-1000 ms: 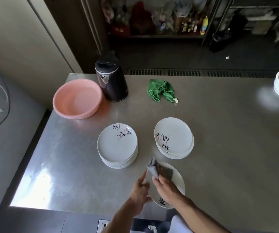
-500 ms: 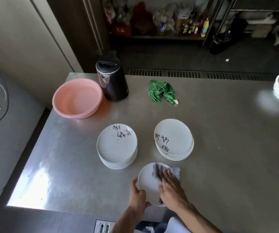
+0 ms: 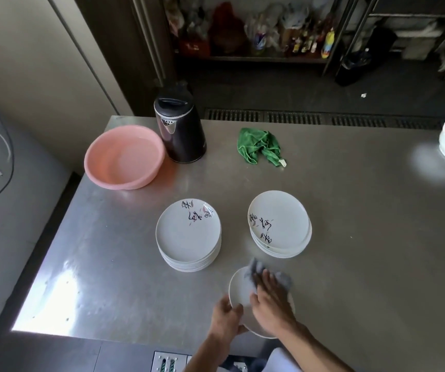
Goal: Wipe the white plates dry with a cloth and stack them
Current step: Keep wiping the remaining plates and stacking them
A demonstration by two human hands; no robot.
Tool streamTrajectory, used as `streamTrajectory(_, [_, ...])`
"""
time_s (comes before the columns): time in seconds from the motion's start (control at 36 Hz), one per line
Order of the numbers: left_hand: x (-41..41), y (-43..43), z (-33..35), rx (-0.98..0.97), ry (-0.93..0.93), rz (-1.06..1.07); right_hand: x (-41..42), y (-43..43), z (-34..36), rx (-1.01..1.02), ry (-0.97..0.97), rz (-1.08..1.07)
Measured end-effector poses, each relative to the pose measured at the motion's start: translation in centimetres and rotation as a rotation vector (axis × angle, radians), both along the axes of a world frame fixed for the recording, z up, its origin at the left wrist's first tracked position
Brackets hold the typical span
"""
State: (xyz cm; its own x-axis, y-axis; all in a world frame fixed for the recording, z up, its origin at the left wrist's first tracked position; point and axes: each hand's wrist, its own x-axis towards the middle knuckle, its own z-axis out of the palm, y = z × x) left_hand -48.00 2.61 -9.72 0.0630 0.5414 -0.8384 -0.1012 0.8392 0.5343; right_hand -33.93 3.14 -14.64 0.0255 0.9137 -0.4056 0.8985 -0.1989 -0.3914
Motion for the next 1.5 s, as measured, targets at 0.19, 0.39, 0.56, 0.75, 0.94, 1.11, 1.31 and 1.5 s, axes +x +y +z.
streamTrajectory(0.19, [-0.6, -0.2, -0.2, -0.003, -0.018, 0.000, -0.1, 0.3, -0.3, -0.005, 0.046, 0.028])
streamTrajectory(0.39, [0.0, 0.3, -0.5, -0.043, -0.087, 0.223, -1.0, 0.8, 1.4, -0.061, 0.015, -0.063])
streamTrajectory(0.56, [-0.7, 1.3, -0.7, -0.006, 0.042, 0.134, -1.7, 0.0, 3.0, -0.015, 0.320, -0.059])
streamTrajectory(0.75, [-0.4, 0.2, -0.4, -0.016, -0.075, 0.023, 0.2, -0.1, 0.5, -0.014, 0.072, 0.115])
streamTrajectory(0.94, [-0.2, 0.2, 0.0, 0.008, -0.100, -0.014, -1.0, 0.2, 0.2, 0.005, 0.270, 0.212])
streamTrajectory(1.11, [-0.4, -0.6, -0.5, -0.062, -0.123, 0.042, 0.0, 0.6, -0.5, -0.039, -0.014, -0.034])
streamTrajectory(1.31, [-0.9, -0.3, -1.1, -0.054, -0.080, 0.247, -1.9, 1.2, 1.8, -0.080, 0.390, -0.133])
streamTrajectory(1.5, [-0.9, -0.3, -2.0, -0.020, -0.009, 0.141, -2.1, 1.0, 2.4, -0.133, 0.628, -0.088])
